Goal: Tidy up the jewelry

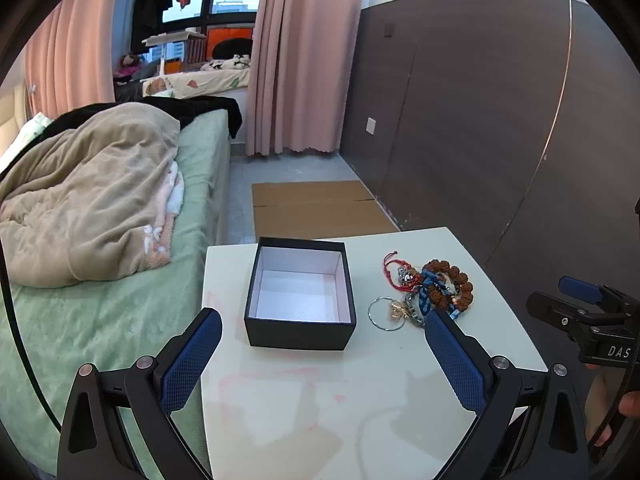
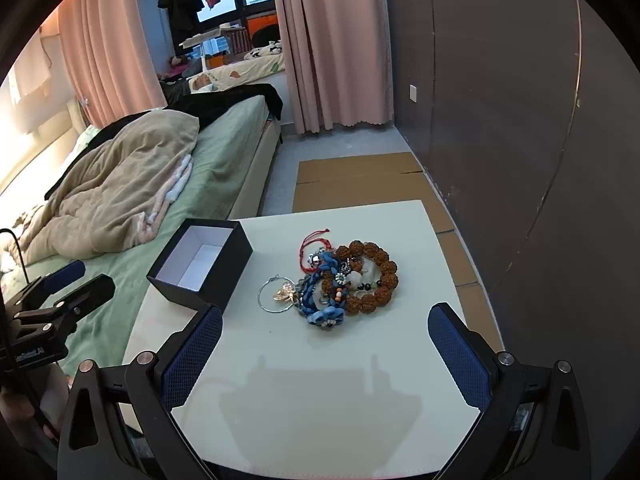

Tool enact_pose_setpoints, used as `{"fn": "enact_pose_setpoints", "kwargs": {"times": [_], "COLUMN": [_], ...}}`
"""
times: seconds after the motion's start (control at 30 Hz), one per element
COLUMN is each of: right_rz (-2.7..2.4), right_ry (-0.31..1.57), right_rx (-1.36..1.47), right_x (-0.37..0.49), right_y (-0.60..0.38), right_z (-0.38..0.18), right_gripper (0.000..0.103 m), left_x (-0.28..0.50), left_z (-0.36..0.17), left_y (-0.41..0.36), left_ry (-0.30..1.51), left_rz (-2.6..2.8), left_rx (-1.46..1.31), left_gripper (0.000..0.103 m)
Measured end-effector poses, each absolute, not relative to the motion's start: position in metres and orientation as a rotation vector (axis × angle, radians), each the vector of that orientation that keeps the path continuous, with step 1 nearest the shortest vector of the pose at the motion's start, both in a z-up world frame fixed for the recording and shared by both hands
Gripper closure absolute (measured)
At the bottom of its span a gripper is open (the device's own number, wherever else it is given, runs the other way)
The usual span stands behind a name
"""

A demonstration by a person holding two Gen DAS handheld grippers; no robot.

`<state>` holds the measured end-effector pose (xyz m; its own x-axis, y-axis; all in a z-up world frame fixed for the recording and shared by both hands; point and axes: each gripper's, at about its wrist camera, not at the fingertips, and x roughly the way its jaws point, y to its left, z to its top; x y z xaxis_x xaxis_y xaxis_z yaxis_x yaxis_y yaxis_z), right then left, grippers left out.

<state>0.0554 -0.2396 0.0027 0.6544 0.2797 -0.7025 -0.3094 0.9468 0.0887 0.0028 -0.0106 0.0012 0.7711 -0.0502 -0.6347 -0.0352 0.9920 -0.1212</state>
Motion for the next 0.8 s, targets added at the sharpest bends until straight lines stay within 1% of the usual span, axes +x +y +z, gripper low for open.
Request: {"fn": "enact_pose_setpoints", "kwargs": {"times": [0.37, 0.8], "right_rz": [0.322, 0.326], "right_ry": [0.799, 0.799], "right_rx": [-0.042, -0.036], "right_x": [0.0579, 0.0588], "right_y": [-0.2414, -0.2446], "right_z": [0.0008, 0.0029], "right_gripper": [0.0, 0.0], "left_x": [0.0055, 0.0081], "left_z": [0.0002, -0.0018], "left_y": [-0.0121, -0.0088], "left_ry": [0.706, 0.679], "left_rz": [-0.016, -0.023], "left_rx": [-0.109, -0.125], "left_gripper": [0.002, 0.002]}}
